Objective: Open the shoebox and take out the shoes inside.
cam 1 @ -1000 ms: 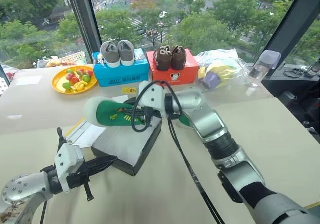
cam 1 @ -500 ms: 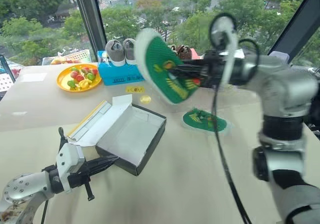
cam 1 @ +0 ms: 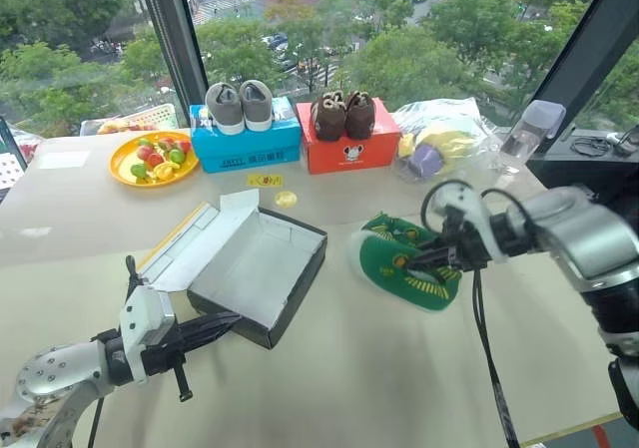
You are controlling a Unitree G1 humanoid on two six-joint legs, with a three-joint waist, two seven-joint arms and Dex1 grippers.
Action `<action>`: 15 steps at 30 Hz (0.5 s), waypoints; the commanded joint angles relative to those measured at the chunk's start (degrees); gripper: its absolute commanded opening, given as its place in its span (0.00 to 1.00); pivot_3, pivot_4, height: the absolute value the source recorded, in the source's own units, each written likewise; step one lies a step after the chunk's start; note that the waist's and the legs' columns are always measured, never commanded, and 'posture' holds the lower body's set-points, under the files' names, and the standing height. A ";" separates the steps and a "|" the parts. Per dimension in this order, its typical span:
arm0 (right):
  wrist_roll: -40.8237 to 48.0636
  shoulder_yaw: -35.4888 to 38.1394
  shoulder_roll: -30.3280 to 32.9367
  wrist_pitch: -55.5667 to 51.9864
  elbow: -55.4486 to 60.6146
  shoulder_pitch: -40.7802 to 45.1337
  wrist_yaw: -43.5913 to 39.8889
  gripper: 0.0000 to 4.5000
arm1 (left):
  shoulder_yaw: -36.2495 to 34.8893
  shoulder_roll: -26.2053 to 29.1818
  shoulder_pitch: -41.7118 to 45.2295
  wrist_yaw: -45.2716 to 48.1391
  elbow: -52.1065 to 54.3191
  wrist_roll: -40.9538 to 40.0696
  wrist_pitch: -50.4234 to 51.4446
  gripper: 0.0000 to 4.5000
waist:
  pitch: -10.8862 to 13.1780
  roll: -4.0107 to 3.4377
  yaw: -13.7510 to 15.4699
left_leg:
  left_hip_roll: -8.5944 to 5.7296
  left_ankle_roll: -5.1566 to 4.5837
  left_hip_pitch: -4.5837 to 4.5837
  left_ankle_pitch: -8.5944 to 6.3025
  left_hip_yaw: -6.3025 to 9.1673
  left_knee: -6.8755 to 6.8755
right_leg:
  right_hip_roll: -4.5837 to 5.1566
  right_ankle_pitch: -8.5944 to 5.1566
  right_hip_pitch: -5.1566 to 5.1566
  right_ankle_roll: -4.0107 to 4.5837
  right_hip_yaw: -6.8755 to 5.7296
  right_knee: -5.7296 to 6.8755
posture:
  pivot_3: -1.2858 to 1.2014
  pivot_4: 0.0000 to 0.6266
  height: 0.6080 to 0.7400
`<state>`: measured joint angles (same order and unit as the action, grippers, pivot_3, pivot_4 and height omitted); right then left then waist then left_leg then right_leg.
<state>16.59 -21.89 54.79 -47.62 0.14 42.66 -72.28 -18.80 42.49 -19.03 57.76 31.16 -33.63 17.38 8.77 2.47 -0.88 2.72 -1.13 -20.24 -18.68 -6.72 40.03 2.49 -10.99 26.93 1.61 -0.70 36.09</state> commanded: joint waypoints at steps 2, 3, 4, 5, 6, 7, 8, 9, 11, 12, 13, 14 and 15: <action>-5.88 -2.04 -1.60 8.51 -6.72 0.47 -0.54 0.24 | -0.30 0.15 -0.17 0.22 0.83 -0.25 -0.76 0.00 | 0.00 0.00 0.01 | 0.00 0.00 -0.01 0.00 -0.01 0.00 | 0.00 0.00 0.00 0.00 0.00 -0.01 | 0.52 0.24 0.93; -6.95 -2.38 -2.53 9.31 -8.69 0.79 0.02 0.24 | -0.35 0.13 -0.36 0.27 0.92 -0.21 -0.85 0.00 | -0.01 0.01 -0.03 | 0.01 0.00 0.00 0.00 -0.01 0.00 | -0.02 0.00 -0.01 0.00 0.00 -0.02 | 0.52 0.24 0.93; -8.00 -2.58 -3.21 10.28 -10.16 1.04 0.34 0.24 | -0.36 0.15 -0.46 0.30 0.96 -0.18 -0.86 0.00 | -0.01 0.01 -0.03 | 0.02 0.01 0.00 0.00 -0.01 0.00 | -0.03 0.00 -0.01 0.00 -0.01 -0.02 | 0.52 0.24 0.93; -8.76 -2.60 -3.63 10.99 -11.06 1.19 0.37 0.24 | -0.36 0.16 -0.52 0.31 0.98 -0.15 -0.88 0.00 | -0.01 0.00 -0.02 | 0.01 0.01 0.00 0.01 -0.02 -0.01 | -0.03 0.00 -0.01 0.00 -0.01 -0.03 | 0.52 0.24 0.93; -9.73 -2.62 -4.02 12.15 -12.04 1.26 0.38 0.24 | -0.27 0.18 -0.43 0.30 0.93 -0.10 -0.88 0.00 | -0.01 0.01 -0.04 | 0.01 0.02 0.01 0.01 -0.02 -0.02 | -0.03 0.00 -0.01 0.01 -0.01 -0.03 | 0.52 0.24 0.93; -10.40 -2.56 -4.30 13.01 -12.73 1.31 0.29 0.24 | -0.21 0.21 -0.35 0.28 0.89 -0.07 -0.87 0.00 | -0.02 0.02 -0.06 | 0.02 0.03 0.02 0.01 -0.03 -0.01 | -0.04 0.01 -0.01 0.01 -0.01 -0.02 | 0.52 0.24 0.93; -10.02 -1.87 -4.74 12.83 -12.75 1.31 0.15 0.24 | -0.08 0.23 -0.27 0.35 0.82 0.03 -0.96 0.00 | -0.02 0.02 -0.08 | 0.03 0.03 0.02 0.02 -0.03 0.02 | -0.05 0.01 -0.04 0.02 -0.02 -0.02 | 0.52 0.24 0.93; -9.76 -1.30 -5.10 12.68 -12.77 1.30 -0.04 0.36 | 0.01 0.25 -0.22 0.40 0.78 0.11 -1.03 0.00 | -0.02 0.02 -0.09 | 0.03 0.02 0.07 0.01 -0.03 0.05 | -0.04 0.02 -0.11 0.02 -0.01 -0.02 | 0.52 0.24 0.93; -10.12 0.29 -5.26 13.21 -11.12 1.08 1.34 0.48 | 0.46 0.23 -0.05 0.60 0.65 0.44 -1.32 0.00 | -0.02 0.02 0.02 | 0.04 0.01 0.16 0.01 -0.01 0.11 | -0.02 0.04 -0.24 0.01 -0.02 -0.02 | 0.52 0.24 0.93; -10.88 0.59 -4.62 14.47 -9.83 0.70 1.70 0.55 | 0.60 0.21 0.10 0.65 0.61 0.42 -1.27 0.00 | -0.02 0.02 0.07 | 0.03 0.00 0.16 0.02 -0.01 0.15 | -0.02 0.04 -0.24 0.02 -0.02 -0.01 | 0.52 0.24 0.93; -11.43 1.00 -4.12 15.35 -8.68 0.43 2.09 0.63 | 0.70 0.18 0.20 0.69 0.55 0.51 -1.30 0.00 | -0.02 0.01 0.12 | 0.03 -0.01 0.16 0.03 0.00 0.16 | -0.02 0.05 -0.25 0.02 -0.02 -0.01 | 0.52 0.24 0.93; -11.27 1.57 -3.73 14.94 -7.61 0.39 1.97 0.70 | 0.80 0.17 0.33 0.73 0.44 0.60 -1.34 0.00 | -0.01 0.01 0.14 | 0.03 -0.01 0.15 0.03 0.01 0.18 | -0.02 0.06 -0.25 0.02 -0.03 0.00 | 0.52 0.24 0.93; -10.90 2.30 -3.29 14.54 -6.39 0.38 1.65 0.78 | 0.88 0.20 0.48 0.85 0.32 0.58 -1.34 0.00 | -0.01 0.01 0.14 | 0.03 -0.01 0.15 0.03 0.01 0.17 | -0.02 0.06 -0.25 0.01 -0.04 0.00 | 0.52 0.24 0.93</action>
<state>5.65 -23.10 50.00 -33.98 -9.66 42.41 -70.82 -17.76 42.49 -19.02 58.21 31.00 -32.93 17.36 8.76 2.48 -0.74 2.76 -1.14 -20.09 -18.65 -6.70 40.20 2.46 -10.94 26.68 1.62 -0.74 36.10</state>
